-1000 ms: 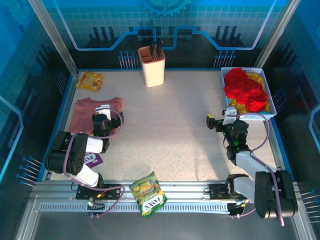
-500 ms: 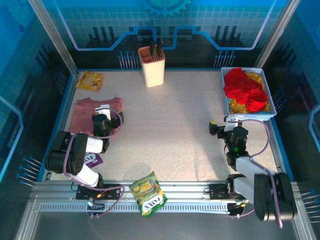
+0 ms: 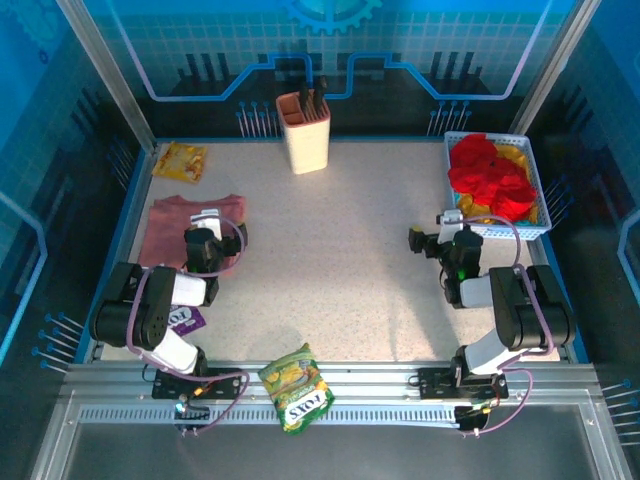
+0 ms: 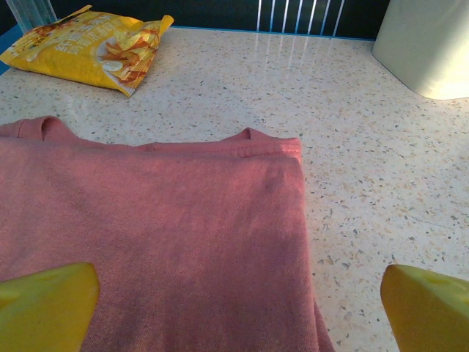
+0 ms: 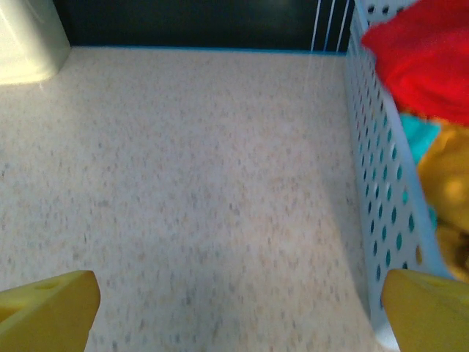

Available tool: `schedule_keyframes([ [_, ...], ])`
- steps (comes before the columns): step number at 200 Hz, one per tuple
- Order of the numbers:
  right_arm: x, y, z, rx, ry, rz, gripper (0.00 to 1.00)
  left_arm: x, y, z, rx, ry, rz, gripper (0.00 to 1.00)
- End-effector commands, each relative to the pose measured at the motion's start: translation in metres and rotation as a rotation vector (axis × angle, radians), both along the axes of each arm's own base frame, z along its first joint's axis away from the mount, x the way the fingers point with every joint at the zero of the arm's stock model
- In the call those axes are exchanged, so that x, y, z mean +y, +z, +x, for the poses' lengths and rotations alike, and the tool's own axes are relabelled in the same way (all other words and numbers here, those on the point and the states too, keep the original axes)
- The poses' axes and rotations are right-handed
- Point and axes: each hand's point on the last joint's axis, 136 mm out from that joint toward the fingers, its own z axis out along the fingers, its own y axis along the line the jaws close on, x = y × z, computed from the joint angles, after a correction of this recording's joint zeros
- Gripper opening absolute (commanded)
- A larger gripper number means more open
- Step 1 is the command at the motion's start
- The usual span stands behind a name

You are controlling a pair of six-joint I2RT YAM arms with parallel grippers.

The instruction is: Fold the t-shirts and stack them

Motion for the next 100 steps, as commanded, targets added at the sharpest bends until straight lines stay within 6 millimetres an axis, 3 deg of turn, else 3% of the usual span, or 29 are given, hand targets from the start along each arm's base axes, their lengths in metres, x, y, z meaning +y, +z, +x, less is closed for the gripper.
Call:
schedule_keyframes([
  [1,0.0071,0.0042,0.0082,0.010,0.010,-0.057,1.00,0.0015,0.0150,0.0069,-0.054,0.008,-0.007,0.99],
  [100,0.0118,0.0039,0.0083,0.015,0.042,-0.051,1.00,0.0016,0.0151,0.0069,-0.054,0.009,-0.007,0.99],
])
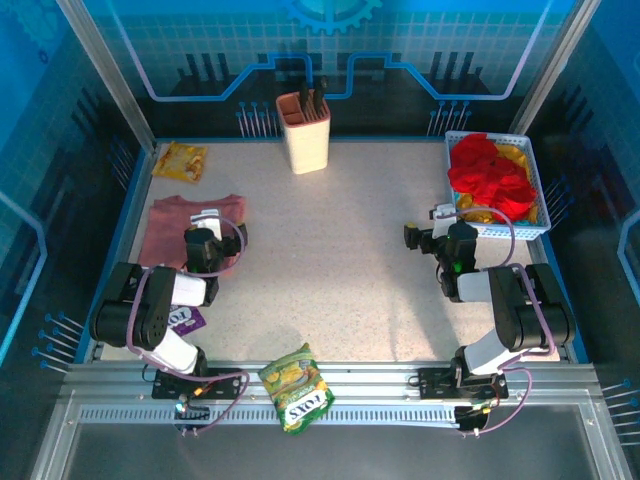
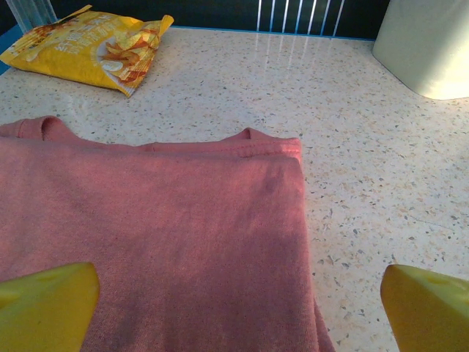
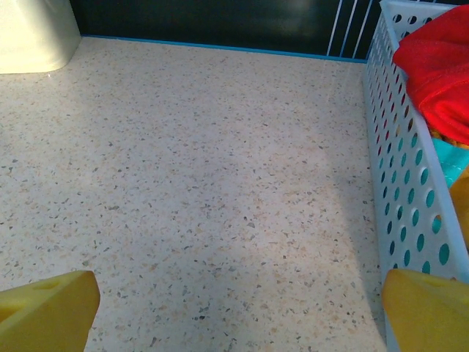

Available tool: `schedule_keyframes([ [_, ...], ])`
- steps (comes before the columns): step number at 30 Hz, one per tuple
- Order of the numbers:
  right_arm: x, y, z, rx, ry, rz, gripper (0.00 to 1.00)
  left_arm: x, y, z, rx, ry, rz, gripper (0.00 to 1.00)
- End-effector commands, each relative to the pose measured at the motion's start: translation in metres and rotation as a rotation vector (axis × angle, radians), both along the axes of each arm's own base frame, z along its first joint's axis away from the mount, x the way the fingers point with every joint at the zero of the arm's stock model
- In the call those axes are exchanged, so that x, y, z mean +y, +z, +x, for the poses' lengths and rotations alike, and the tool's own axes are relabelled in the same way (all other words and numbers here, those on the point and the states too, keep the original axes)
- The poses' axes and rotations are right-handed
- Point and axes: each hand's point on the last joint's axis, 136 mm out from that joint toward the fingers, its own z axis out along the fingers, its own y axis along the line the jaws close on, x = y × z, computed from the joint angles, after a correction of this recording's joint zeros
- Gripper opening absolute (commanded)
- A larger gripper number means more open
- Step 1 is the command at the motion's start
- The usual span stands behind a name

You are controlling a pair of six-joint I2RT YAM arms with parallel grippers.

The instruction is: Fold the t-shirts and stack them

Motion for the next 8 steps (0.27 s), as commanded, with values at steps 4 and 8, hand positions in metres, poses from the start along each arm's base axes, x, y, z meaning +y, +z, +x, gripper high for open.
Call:
schedule_keyframes([
  [4,0.0017,0.0064,0.0041,-0.018,0.009,-0.014,1.00,0.0016,0.0150,0.0069,-0.054,0.009,-0.007,0.99],
  [8,0.0013,0.0066,0.0036,-0.021,0.006,-0.015,1.00,0.0019,0.0152,0.0069,-0.054,0.010,-0.007,0.99],
])
